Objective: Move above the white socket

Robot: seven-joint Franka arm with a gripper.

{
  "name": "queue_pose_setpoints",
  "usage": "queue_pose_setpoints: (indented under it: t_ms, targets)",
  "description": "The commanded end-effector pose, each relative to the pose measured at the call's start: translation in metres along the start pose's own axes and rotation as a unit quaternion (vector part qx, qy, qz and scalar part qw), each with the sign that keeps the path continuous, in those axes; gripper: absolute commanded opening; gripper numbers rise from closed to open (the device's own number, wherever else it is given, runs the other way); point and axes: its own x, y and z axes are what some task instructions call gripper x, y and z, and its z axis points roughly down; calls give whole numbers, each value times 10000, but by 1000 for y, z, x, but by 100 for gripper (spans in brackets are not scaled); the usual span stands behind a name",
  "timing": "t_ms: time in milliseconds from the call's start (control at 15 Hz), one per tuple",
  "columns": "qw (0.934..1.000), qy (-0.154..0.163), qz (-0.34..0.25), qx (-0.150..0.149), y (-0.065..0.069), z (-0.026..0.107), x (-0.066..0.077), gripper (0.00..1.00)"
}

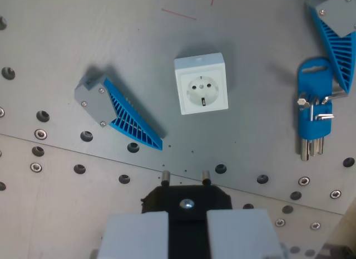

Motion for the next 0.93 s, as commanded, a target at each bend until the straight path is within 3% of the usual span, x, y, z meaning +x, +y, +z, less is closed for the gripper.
queue_pose_setpoints:
  t_ms: [67,533,933]
  targets:
    - [10000,0,0,0,0,0,0,0]
    - [10000,-2,-8,1,0,2,0,0]
    - [10000,72,-66,-7,1,10,-2,0]
